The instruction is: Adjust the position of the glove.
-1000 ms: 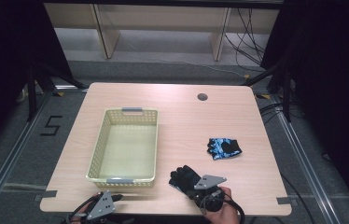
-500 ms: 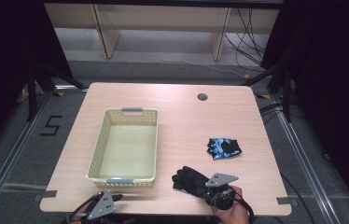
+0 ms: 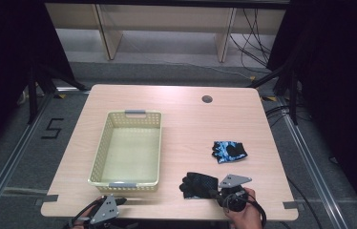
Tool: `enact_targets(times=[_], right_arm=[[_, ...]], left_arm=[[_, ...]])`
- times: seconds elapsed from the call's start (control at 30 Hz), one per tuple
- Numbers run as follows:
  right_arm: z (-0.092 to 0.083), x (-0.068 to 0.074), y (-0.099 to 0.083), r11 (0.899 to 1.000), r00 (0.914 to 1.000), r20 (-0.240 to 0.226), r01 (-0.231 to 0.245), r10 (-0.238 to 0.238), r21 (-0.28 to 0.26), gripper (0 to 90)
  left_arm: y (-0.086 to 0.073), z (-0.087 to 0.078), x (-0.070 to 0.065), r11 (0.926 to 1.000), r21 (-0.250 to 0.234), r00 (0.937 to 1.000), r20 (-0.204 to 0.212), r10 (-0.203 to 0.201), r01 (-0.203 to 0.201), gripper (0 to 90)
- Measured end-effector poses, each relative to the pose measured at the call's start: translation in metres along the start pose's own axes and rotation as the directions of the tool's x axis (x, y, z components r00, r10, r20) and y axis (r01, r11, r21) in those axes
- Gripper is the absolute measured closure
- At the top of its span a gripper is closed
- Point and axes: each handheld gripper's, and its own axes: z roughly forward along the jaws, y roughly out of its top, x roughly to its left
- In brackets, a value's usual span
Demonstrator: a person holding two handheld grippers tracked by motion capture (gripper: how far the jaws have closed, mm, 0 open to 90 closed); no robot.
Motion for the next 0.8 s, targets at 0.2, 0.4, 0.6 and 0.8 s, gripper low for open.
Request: enact_targets(times=[0.2,0.4,0.6,0.8], right_arm=[[-0.004,0.001,0.001,1.000,1.0000,0.000,0.008,-0.008,-0.019,88.3],[-0.021,-0.006,0.008,0.997,0.9986,0.050,0.022,-0.018,-0.074,73.8],[-0.040,-0.032,0.014,0.987,0.9850,0.147,-0.070,0.091,-0.142,60.8],[-0.048,-0.063,0.019,0.977,0.9594,0.225,-0.135,0.170,-0.163,52.3]], left_arm=[[0.000,0.000,0.002,0.9999,0.000,0.9999,-0.003,0.011,-0.011,15.6],[0.000,0.001,0.001,1.0000,-0.003,1.0000,0.002,0.004,-0.004,15.6],[0.001,0.000,0.001,0.9997,-0.007,0.9995,0.021,-0.022,0.022,15.6],[0.001,0.001,0.003,1.0000,-0.003,1.0000,-0.008,0.001,-0.001,15.6]])
